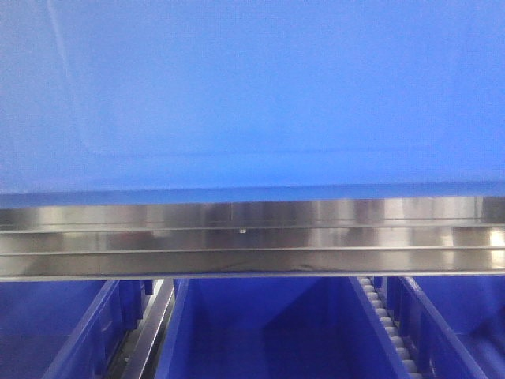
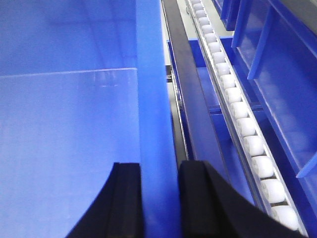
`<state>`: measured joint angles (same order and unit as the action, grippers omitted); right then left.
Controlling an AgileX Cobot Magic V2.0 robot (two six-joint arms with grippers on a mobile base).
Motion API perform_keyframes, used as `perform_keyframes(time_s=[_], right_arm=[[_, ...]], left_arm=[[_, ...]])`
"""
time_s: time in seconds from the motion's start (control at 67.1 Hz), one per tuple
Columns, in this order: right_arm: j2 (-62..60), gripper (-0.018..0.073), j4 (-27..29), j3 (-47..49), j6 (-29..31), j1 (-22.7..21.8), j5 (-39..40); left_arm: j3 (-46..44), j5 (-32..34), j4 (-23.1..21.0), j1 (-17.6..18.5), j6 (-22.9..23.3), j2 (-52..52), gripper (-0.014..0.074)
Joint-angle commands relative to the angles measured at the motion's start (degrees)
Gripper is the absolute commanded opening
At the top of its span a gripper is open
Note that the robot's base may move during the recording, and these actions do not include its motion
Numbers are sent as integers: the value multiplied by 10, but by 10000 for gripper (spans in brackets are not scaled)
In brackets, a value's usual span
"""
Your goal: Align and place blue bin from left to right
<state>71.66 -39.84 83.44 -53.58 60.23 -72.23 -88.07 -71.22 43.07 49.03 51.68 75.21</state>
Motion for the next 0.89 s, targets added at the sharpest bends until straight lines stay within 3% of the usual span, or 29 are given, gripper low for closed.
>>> perform_keyframes(time_s=[0.0,0.879], right_arm=[[-3,-78,-6,4,-5,10,77],[-3,-78,-6,4,-5,10,77]], left_arm=[[-6,80,-14,13,-4,-4,-111],[-6,80,-14,13,-4,-4,-111]])
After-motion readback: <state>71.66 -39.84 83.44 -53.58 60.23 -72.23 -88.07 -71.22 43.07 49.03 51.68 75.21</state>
